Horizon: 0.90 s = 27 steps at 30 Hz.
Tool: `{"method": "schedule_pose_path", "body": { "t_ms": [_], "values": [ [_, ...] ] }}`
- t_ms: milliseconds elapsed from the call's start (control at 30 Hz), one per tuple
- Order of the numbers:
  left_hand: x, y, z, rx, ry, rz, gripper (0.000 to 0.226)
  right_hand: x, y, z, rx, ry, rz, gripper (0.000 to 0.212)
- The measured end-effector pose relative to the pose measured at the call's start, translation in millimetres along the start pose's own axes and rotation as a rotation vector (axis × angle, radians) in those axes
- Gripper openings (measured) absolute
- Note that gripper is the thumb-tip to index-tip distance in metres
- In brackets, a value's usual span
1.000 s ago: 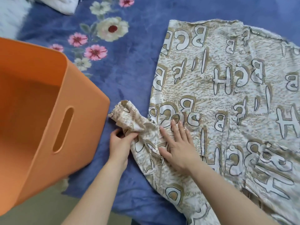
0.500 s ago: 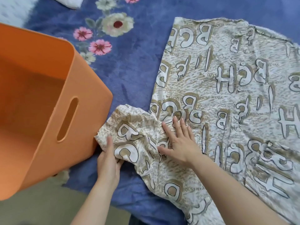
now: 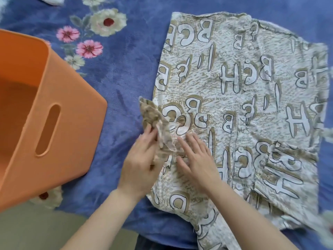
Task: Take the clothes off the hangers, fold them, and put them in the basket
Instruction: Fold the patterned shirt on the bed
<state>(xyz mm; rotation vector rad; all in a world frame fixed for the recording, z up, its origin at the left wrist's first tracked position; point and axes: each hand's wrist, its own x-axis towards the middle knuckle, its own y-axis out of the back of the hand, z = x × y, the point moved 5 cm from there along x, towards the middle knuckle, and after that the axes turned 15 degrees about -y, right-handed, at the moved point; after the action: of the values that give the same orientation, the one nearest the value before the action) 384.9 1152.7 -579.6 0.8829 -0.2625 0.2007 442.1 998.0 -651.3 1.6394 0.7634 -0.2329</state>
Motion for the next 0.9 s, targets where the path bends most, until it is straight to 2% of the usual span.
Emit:
{"method": "schedule_pose_path", "body": {
  "t_ms": [67, 133, 167, 233, 300, 467, 600, 667, 767, 900],
  "values": [
    [-17, -41, 4, 0.140, -0.327, -0.431, 0.023, -18, 0, 22, 0.056, -0.040, 0.035, 0.071],
    [-30, -62, -1, 0.264, -0.331, -0.751, 0.032, -32, 0, 42, 0.080, -0.100, 0.093, 0.069],
    [-34, -65, -1, 0.237, -0.294, -0.776, 0.036, -38, 2, 50, 0.085, -0.122, 0.135, 0.065],
    [-31, -61, 2, 0.160, -0.251, -0.661, 0.041, -42, 3, 62, 0.082, -0.144, 0.205, 0.062],
    [-24, -57, 2, 0.201, -0.240, -0.567, 0.050, -43, 1, 69, 0.051, -0.167, 0.223, 0.063],
    [-24, -75, -37, 0.407, -0.057, -0.773, 0.071, -43, 6, 102, -0.095, -0.253, 0.253, 0.069],
    [-13, -94, -24, 0.425, 0.037, -0.801, 0.089, -60, 19, 173, 0.011, -0.524, 0.258, 0.070],
    [-15, -104, -13, 0.406, 0.023, -0.835, 0.091, -74, 13, 206, 0.012, -0.581, 0.172, 0.074],
    [-25, -113, 0, 0.351, -0.020, -0.911, 0.088, -97, -8, 227, -0.109, -0.405, -0.022, 0.076],
    [-55, -102, 29, 0.181, -0.187, -0.996, 0.083, -131, -5, 239, -0.160, -0.170, -0.023, 0.072]
  ]
}}
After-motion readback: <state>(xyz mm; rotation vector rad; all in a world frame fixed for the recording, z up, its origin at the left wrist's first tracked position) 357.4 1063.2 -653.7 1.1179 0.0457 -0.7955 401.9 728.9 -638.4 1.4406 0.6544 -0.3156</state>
